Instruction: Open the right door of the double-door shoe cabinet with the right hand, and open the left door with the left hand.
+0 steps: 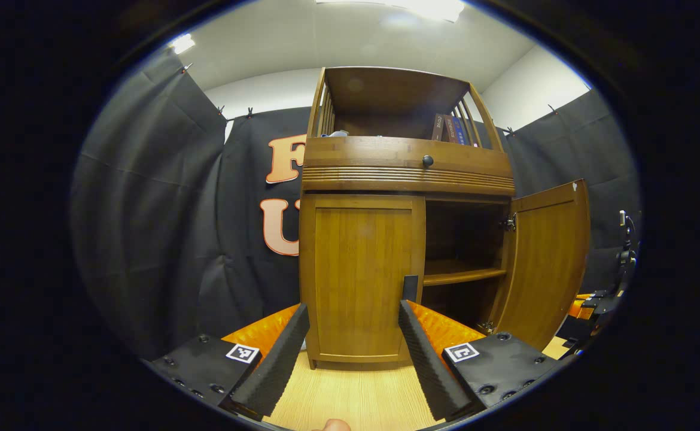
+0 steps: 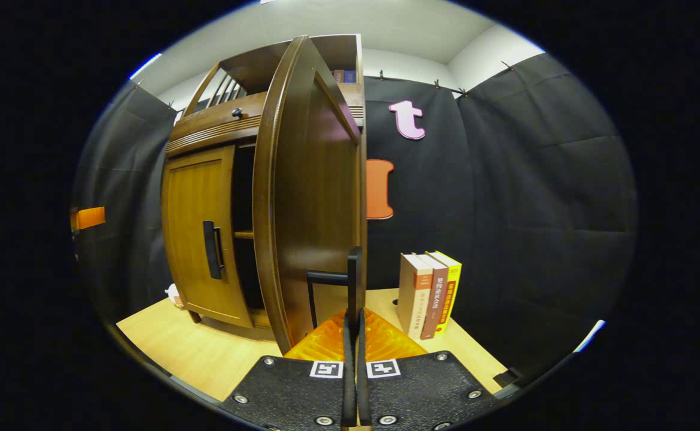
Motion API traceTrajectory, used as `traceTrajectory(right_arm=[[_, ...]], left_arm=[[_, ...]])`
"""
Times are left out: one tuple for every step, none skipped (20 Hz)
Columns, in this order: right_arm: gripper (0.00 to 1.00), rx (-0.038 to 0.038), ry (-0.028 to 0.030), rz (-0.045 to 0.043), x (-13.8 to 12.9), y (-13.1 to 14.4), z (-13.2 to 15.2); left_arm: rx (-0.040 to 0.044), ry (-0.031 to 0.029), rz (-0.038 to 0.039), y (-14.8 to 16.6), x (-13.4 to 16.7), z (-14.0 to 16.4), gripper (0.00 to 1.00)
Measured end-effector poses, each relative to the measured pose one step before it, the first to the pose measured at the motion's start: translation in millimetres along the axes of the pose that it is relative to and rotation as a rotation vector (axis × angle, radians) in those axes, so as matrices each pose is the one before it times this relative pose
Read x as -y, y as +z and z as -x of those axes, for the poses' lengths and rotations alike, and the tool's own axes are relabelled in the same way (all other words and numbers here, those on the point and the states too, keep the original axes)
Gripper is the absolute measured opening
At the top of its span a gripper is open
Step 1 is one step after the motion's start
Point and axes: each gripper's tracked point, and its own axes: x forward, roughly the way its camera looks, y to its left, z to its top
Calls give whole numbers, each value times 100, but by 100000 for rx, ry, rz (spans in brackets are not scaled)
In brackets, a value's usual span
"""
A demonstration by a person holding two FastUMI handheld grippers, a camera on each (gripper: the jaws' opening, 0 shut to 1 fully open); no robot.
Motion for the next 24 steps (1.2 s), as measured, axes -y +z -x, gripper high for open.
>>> traceTrajectory(right_arm=[[0,72,-578,-325,613,35,109],[0,238,-60,-715,374,120,-1],[5,71,281,-235,154,-80,33],[5,197,362,-45,127,-45,85],[5,157,212,-5,144,34,-8],[5,61,172,13,1,-78,61],[5,285,128,4,212,22,-14],[5,281,84,-239,234,32,-131],[0,188,155,-665,420,-51,147],[5,234,154,-702,239,-31,159],[5,215,258,-587,274,35,-109],[0,208,252,-701,79,54,120],[0,119,318,-558,174,-17,-147],[0,77,394,-518,60,-34,119],[5,81,433,-206,203,44,-82],[5,-480,989,-893,33,-57,76],[0,-588,65,-1130,659,-149,527],[8,122,-266,173,461,-32,241],[9,34,-481,126,468,-84,237],[3,-67,-712,-998,570,13,353],[12,-167,-1548,-701,827,-52,219],[0,186,-1645,6,831,13,296],[7,206,-2194,108,979,35,323],[12,116,-1960,192,888,1,178]], left_arm=[[-80,-4,-11,-94,215,82,99],[-288,-21,-28,-117,216,-196,99],[-305,128,-122,-100,128,-205,99],[-322,205,-340,-49,135,-103,99],[-429,310,-585,-118,206,-32,99],[-289,356,-585,-39,165,-75,99],[96,403,-359,-65,105,-82,99],[245,291,-359,132,166,-96,99],[206,330,-244,-46,88,-124,99],[262,102,-171,72,223,-78,99],[138,-150,-191,-37,269,-104,99],[49,-23,-211,-24,201,-154,99],[95,-12,-168,-117,189,-51,99],[-87,-278,-194,69,294,-180,99],[117,-377,48,-89,39,-3,99],[-28,-420,95,-33,91,-17,99],[-71,-532,105,-33,222,-133,99],[74,-583,78,37,264,-166,99],[-208,-489,15,60,525,-514,99],[-163,-631,-106,-304,874,-715,99],[-42,-682,-18,-638,651,-539,99],[97,-672,59,-211,550,-527,99],[332,-777,128,28,440,-528,99],[503,-1073,43,-73,446,-562,99]])
